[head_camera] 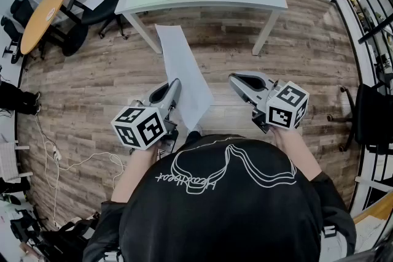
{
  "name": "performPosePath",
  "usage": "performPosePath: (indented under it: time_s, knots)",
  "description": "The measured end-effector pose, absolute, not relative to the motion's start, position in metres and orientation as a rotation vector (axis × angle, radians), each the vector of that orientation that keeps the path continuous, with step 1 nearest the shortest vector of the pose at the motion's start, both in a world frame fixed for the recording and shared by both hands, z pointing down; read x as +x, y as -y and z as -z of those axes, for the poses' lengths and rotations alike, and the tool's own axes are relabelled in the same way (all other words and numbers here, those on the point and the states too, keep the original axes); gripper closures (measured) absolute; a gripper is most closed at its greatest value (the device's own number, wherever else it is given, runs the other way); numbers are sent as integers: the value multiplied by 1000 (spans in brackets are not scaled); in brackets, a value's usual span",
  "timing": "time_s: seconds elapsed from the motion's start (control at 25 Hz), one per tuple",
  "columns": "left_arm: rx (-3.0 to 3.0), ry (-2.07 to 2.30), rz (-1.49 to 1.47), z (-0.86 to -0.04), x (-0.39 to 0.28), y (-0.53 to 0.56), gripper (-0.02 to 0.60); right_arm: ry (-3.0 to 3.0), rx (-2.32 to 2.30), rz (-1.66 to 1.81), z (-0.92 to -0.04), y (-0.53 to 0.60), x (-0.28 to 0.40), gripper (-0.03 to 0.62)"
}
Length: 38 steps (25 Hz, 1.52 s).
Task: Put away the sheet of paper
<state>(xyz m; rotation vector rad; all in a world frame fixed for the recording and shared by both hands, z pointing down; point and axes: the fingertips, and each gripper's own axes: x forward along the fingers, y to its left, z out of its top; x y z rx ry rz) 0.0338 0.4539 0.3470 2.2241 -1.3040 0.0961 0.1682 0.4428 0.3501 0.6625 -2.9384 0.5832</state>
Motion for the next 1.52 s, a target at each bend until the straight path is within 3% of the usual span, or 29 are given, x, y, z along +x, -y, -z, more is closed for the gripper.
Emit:
performPosePath:
  time_s: [0.96, 1.52]
  knots:
    - [2299, 1323, -3, -320, 65, -476, 571, 2991, 593, -580, -331, -478, 194, 583]
    - [2291, 1295, 39, -325, 47, -424, 571, 2970, 618, -643, -339, -427, 177, 583]
